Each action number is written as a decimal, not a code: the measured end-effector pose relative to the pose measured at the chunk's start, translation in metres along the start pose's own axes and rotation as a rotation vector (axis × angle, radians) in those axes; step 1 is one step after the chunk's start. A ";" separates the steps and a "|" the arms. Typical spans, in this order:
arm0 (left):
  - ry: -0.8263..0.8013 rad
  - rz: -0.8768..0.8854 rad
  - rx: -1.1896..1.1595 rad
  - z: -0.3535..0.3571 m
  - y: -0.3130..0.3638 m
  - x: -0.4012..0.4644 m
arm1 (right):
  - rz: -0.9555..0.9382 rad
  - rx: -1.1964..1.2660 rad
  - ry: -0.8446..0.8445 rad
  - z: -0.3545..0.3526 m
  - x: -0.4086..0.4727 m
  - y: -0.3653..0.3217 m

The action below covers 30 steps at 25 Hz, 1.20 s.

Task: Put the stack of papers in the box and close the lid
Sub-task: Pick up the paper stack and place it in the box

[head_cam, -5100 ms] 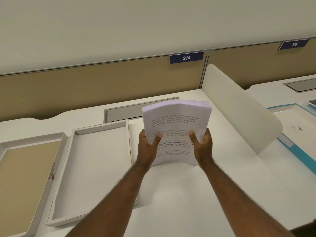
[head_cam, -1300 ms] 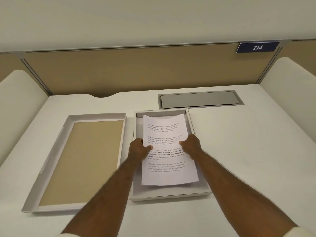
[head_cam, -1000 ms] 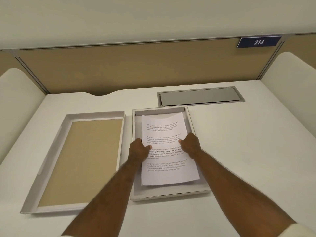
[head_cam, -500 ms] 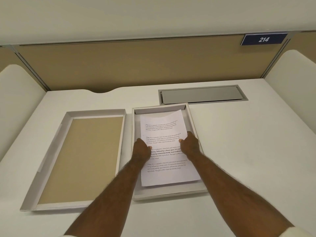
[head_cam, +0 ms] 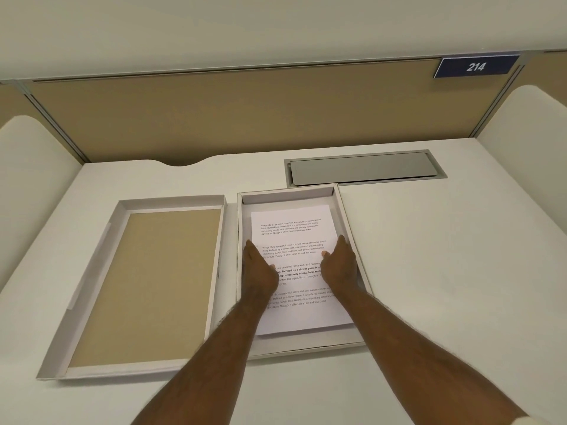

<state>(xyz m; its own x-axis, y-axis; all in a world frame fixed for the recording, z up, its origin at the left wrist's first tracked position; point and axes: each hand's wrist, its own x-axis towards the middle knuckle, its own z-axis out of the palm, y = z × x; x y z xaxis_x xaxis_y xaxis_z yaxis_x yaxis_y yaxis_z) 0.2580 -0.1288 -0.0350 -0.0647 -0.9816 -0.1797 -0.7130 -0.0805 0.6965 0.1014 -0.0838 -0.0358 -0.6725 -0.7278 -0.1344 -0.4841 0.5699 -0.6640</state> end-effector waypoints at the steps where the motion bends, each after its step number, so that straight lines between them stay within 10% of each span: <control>1: -0.013 0.000 -0.007 0.000 -0.001 0.001 | 0.000 0.013 -0.007 0.000 0.000 0.001; 30: -0.097 -0.019 -0.141 -0.003 -0.005 0.005 | 0.058 0.200 -0.193 -0.015 0.002 0.011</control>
<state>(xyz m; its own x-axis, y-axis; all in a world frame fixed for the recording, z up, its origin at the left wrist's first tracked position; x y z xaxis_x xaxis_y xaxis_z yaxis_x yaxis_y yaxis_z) 0.2630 -0.1334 -0.0372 -0.1237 -0.9590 -0.2550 -0.6098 -0.1293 0.7820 0.0864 -0.0732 -0.0319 -0.5670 -0.7666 -0.3012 -0.3150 0.5397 -0.7807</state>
